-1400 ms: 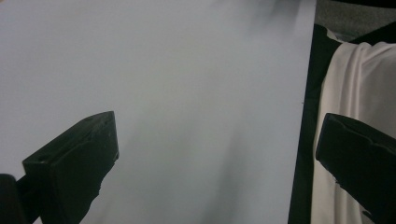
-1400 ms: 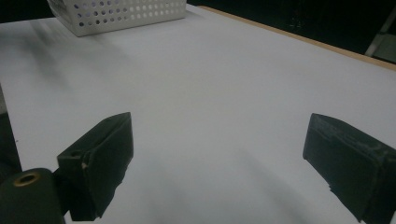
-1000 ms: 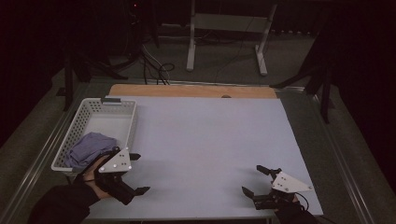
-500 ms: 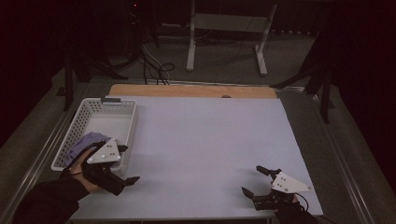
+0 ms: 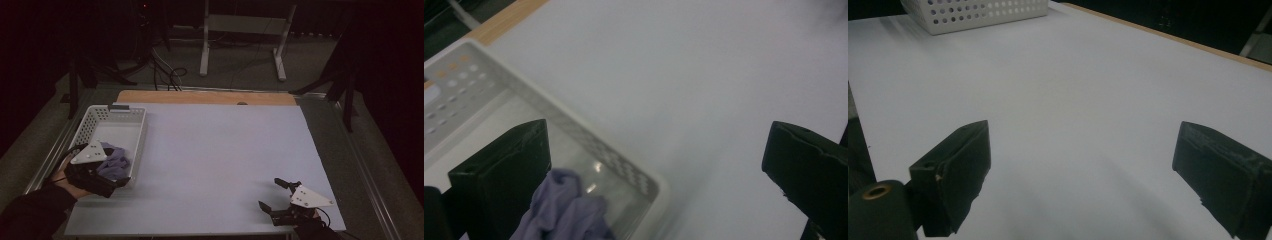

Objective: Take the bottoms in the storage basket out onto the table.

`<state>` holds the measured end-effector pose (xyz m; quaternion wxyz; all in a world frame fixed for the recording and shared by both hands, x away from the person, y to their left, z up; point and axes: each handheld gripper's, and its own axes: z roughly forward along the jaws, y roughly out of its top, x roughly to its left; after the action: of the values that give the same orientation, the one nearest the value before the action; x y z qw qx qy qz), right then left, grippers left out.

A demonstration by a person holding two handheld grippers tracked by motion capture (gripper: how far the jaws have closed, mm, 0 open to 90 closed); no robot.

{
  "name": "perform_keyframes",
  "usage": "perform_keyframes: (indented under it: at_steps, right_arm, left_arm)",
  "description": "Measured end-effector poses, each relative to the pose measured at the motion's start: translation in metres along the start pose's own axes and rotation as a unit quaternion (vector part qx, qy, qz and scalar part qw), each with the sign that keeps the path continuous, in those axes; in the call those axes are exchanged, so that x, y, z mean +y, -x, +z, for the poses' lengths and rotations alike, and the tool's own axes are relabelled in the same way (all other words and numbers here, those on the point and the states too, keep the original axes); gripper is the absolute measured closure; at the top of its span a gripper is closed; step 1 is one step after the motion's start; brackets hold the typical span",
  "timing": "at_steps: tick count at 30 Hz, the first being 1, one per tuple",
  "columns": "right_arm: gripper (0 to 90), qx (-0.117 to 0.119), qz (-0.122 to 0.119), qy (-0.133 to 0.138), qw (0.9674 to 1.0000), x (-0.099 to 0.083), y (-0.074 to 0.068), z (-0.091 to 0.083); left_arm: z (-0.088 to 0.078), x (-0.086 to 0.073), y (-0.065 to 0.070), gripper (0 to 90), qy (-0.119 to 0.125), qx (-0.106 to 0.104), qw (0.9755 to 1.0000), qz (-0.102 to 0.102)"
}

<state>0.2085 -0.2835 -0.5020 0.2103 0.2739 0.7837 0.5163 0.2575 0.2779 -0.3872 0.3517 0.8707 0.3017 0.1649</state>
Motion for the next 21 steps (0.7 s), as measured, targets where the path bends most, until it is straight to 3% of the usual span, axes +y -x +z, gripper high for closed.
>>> perform_keyframes:
  at_steps: [6,10,17,21]
  right_arm:
    - [8.7,0.001,-0.001,-0.002,1.0000,0.000,-0.001,0.000]
    - [8.7,0.000,-0.002,-0.002,1.0000,-0.001,0.000,0.000]
    - [8.7,-0.001,0.001,-0.003,1.0000,-0.001,0.000,-0.001]
    - [8.7,-0.001,0.002,-0.005,1.0000,-0.001,0.000,0.000]
  left_arm:
    - [-0.012,-0.006,-0.021,0.2,-0.002,0.028,0.9992,-0.028]
    - [-0.015,-0.011,-0.034,0.2,-0.013,0.051,0.9969,-0.059]
    - [-0.009,-0.022,-0.049,0.2,-0.028,0.059,0.9933,-0.096]
    - [-0.002,-0.024,-0.052,0.2,-0.040,0.069,0.9913,-0.105]
